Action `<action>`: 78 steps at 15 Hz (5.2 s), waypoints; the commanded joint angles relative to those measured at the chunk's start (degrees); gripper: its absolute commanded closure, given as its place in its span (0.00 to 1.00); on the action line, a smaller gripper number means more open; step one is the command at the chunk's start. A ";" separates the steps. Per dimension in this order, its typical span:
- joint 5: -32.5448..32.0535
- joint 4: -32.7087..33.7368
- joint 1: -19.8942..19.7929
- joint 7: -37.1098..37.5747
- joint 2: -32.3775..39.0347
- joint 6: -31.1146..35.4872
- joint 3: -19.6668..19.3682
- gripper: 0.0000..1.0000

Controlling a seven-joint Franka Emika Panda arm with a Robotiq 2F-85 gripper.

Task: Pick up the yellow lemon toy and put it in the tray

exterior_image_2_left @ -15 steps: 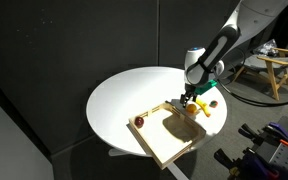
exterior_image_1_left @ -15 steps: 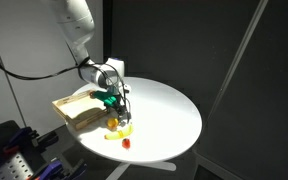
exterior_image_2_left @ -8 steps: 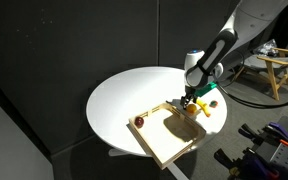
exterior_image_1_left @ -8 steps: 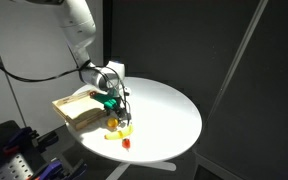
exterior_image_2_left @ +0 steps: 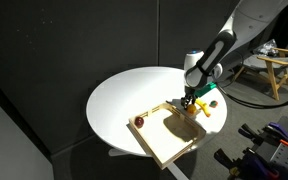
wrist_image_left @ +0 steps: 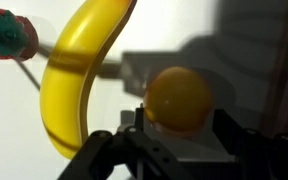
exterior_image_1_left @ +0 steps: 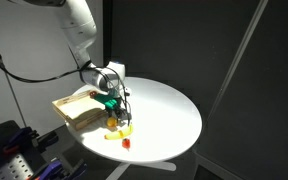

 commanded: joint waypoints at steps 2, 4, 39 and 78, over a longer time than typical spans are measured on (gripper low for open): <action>-0.24 1.52 0.04 -0.29 0.09 -1.70 -0.39 0.66; -0.38 1.50 0.14 -0.15 -0.32 -1.92 -0.66 0.66; -5.29 3.91 11.73 7.76 -8.31 -17.16 2.21 0.66; -3.11 -13.14 4.95 12.19 -27.79 -22.52 1.16 0.00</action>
